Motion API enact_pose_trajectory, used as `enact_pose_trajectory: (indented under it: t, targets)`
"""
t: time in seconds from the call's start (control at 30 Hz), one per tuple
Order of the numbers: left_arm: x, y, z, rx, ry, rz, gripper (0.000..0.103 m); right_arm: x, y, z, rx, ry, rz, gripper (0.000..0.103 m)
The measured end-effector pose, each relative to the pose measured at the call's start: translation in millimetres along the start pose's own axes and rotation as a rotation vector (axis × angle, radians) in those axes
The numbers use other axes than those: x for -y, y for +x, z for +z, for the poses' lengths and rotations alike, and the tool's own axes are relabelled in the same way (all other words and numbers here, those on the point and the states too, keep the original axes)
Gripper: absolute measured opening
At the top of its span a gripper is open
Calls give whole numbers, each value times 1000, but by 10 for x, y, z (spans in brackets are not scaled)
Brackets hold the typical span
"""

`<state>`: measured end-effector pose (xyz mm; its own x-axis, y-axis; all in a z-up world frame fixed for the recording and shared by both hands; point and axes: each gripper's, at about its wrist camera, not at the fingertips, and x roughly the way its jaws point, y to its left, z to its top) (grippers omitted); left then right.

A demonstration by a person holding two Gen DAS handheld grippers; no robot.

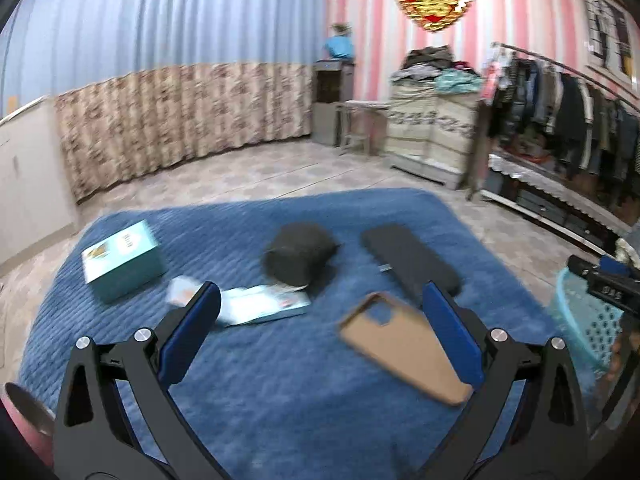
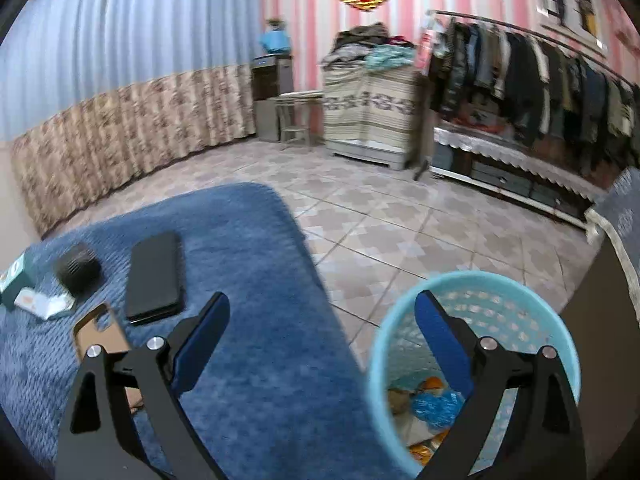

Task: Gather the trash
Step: 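Move both open tools back over the rug toward the remaining items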

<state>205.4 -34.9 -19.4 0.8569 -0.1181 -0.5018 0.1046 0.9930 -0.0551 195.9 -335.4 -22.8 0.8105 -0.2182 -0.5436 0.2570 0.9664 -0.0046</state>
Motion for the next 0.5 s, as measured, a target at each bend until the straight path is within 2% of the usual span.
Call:
enact_pose_trajectory:
  t: [0.23,0.5]
  targets:
    - [-576,291,-111,-52,-45,116,97,-544,88,-68,-24,-90,81,92]
    - [-983,742,-263,-163,-125,150,97,-915,190,-139,-44,-195,124,92]
